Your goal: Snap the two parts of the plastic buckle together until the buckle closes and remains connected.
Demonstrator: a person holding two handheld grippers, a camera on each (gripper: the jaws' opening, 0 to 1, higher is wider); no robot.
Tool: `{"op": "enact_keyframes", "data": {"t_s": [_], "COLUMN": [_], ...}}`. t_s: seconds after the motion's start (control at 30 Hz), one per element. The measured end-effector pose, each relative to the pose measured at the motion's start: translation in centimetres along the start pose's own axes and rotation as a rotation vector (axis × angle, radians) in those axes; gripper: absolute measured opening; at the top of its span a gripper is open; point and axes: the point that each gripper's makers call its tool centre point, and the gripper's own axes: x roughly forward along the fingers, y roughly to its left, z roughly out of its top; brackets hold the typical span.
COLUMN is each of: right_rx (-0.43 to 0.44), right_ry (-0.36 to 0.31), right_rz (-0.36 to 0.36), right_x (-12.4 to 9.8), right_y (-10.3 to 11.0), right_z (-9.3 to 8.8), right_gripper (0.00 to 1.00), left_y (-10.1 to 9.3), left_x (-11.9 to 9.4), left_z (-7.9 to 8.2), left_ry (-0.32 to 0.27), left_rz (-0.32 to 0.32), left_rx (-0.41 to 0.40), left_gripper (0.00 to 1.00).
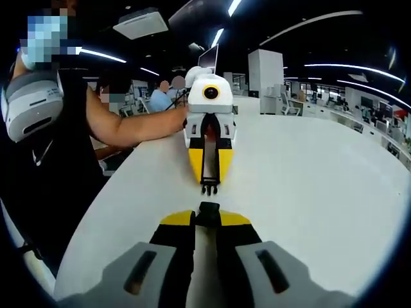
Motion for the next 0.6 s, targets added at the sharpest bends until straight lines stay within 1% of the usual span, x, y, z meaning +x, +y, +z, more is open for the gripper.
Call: {"op": "enact_keyframes", "data": {"t_s": [0.6], "right_rx": [-0.006], "right_ry": [0.001], "right_rz": [0.01], "right_x": [0.36], "right_y": [0.24], "right_z": [0.0], "right_gripper": [0.11], "left_y": [-0.29], "left_x": [0.54], "left_z": [0.17], "left_ry": [-0.007], "left_rz": [-0.009], "left_rx": [0.008], "left_gripper": [0.11]}}
